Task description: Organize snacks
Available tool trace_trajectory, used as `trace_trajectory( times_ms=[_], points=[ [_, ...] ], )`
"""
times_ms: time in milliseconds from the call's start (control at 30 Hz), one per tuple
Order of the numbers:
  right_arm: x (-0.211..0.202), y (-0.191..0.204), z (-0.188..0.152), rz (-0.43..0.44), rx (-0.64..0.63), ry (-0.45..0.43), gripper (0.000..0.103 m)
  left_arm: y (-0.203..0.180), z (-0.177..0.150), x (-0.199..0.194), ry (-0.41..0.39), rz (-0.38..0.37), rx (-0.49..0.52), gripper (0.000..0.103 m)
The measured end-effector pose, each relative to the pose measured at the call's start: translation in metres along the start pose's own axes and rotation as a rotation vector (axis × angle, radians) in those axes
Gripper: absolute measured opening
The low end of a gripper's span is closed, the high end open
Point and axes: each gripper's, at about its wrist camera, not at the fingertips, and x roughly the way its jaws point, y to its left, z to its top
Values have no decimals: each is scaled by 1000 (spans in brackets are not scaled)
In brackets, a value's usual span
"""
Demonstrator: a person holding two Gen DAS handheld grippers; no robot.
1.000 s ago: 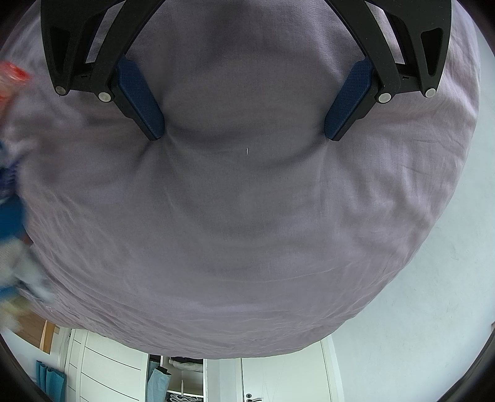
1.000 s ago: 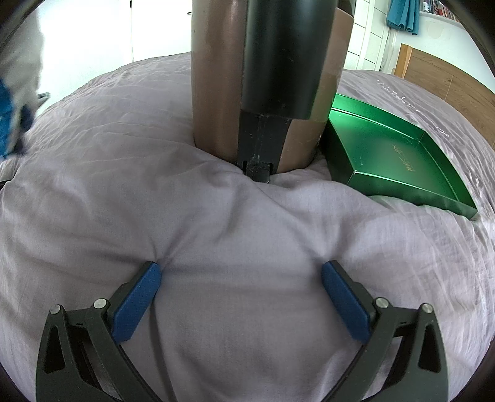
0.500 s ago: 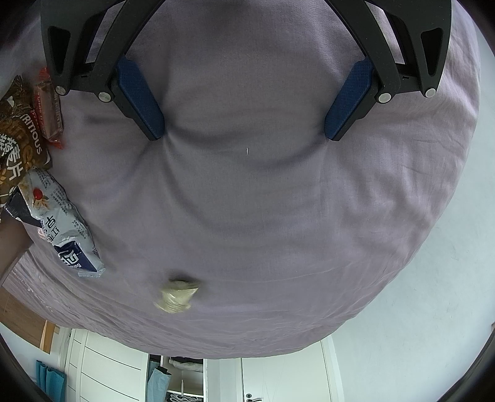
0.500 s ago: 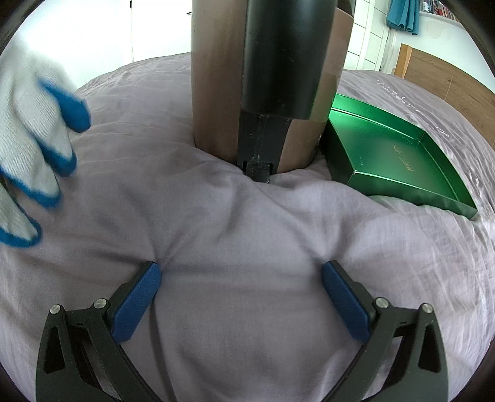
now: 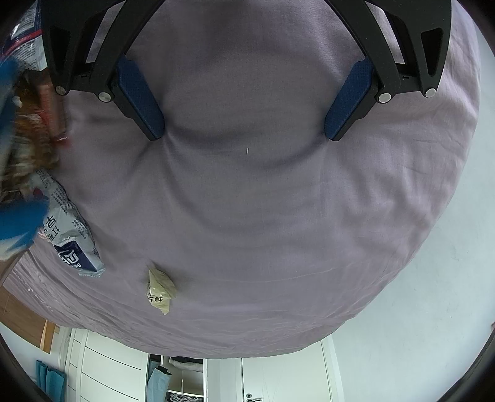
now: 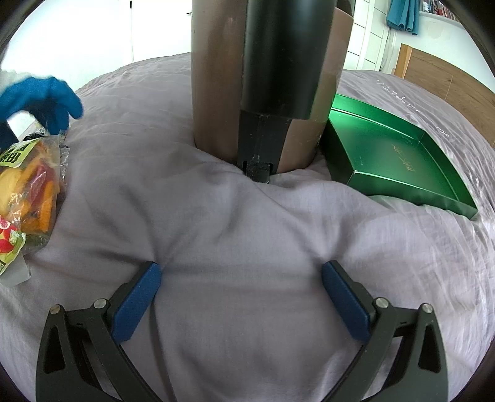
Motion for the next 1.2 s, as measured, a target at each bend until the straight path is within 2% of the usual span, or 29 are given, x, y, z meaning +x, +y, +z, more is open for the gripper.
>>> trace_trajectory(
  times_ms=[1200],
  points=[
    [1, 0, 1, 1, 1, 1, 103, -5, 6, 3, 1, 1, 3, 102]
  ],
)
